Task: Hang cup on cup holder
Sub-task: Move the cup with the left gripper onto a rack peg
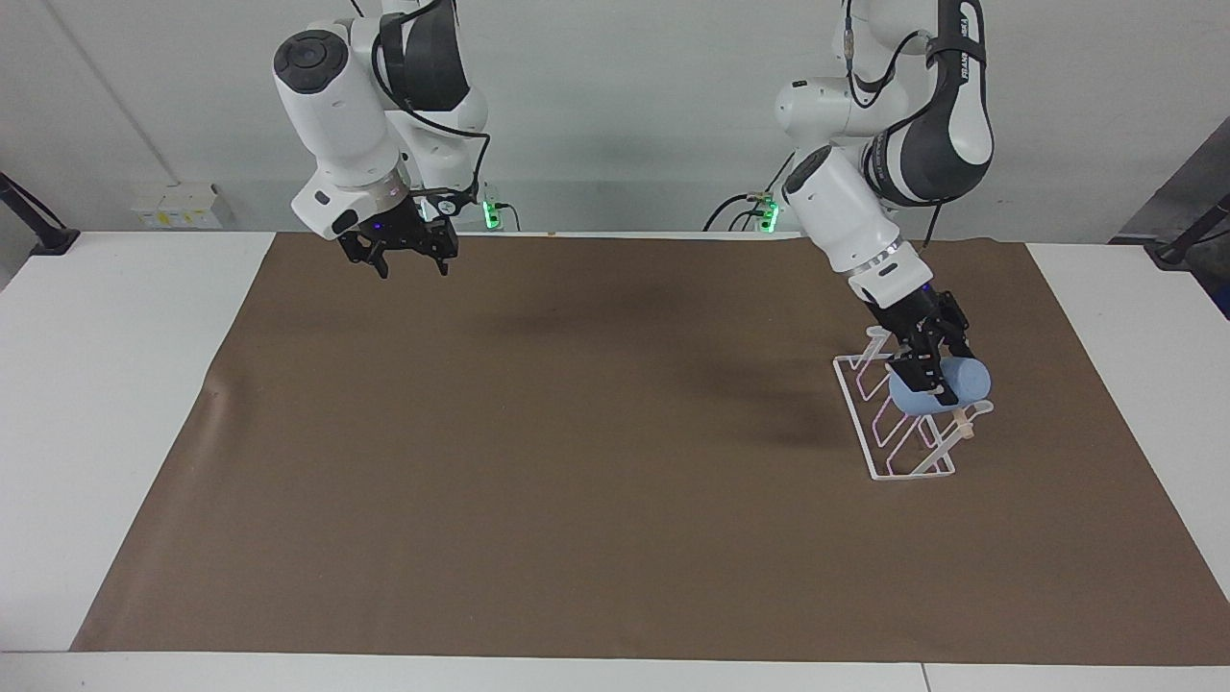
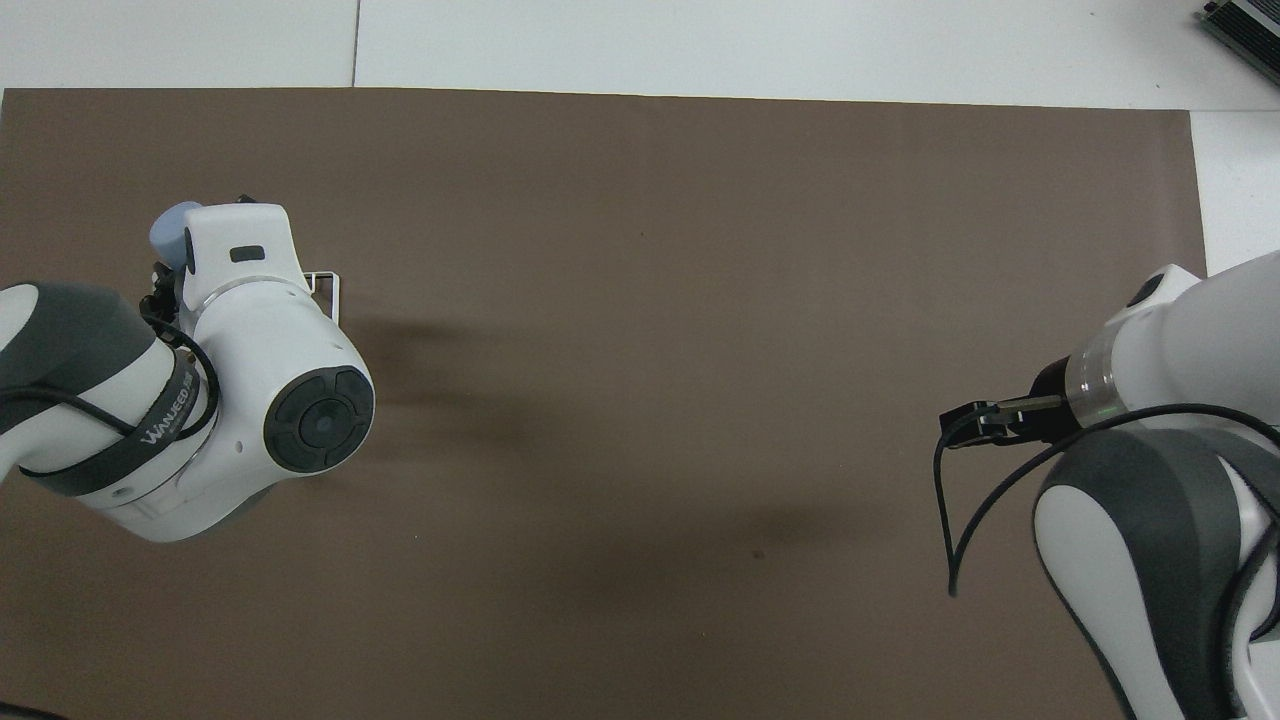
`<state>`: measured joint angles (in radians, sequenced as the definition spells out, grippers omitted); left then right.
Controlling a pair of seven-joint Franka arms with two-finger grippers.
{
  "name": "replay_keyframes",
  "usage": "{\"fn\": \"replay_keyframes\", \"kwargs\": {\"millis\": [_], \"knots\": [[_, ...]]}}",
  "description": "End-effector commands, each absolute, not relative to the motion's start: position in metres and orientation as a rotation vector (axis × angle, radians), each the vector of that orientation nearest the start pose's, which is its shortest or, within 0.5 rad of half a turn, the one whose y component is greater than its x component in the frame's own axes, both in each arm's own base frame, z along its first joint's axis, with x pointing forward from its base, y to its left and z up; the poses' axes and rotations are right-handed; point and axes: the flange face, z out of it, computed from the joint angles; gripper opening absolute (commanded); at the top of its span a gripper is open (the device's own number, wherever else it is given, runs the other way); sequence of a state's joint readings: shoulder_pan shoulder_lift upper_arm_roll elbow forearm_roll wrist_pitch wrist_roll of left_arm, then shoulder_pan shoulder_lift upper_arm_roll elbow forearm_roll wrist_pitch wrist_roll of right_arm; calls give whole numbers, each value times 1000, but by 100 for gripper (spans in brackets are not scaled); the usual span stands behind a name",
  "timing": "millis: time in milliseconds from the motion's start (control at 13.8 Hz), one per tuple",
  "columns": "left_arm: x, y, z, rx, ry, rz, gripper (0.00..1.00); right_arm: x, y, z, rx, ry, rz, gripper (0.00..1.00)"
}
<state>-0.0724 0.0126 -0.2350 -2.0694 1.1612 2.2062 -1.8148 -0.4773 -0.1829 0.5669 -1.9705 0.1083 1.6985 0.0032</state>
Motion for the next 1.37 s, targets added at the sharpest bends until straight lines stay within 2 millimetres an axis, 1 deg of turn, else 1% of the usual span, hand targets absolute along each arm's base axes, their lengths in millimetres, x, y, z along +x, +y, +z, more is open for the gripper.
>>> {"fn": "replay_keyframes", "kwargs": {"millis": [0,144,217,289,361,505,578,650,794,1083,1155,1300], "knots": [[547,-140,451,-2302,-987,-1235,0,491,71,527,-3117,-88,151,90],[545,-141,446,-2315,-979,-1228,0,491,71,527,-3117,-88,151,90],[544,-141,445,-2319,-977,-1226,9,491,71,527,-3117,-88,151,90],[544,-142,445,-2328,-975,-1230,46,491,71,527,-3117,-88,151,90],[546,-140,444,-2331,-976,-1229,99,491,71,527,-3117,-88,151,90],[548,-141,445,-2354,-980,-1235,100,491,71,527,-3117,-88,151,91],[551,-141,446,-2360,-994,-1235,100,491,71,527,-3117,-88,149,94],[555,-141,452,-2367,-993,-1246,100,492,71,527,-3117,-88,147,99],[567,-145,458,-2391,-1049,-1221,100,492,71,527,-3117,-88,142,100],[586,-153,472,-2531,-1161,-1032,100,492,71,527,-3117,-88,139,100],[586,-155,476,-2569,-1155,-988,100,492,70,527,-3117,-86,139,100],[586,-156,488,-2649,-1163,-903,100,492,71,527,-3117,-90,137,100]]}}
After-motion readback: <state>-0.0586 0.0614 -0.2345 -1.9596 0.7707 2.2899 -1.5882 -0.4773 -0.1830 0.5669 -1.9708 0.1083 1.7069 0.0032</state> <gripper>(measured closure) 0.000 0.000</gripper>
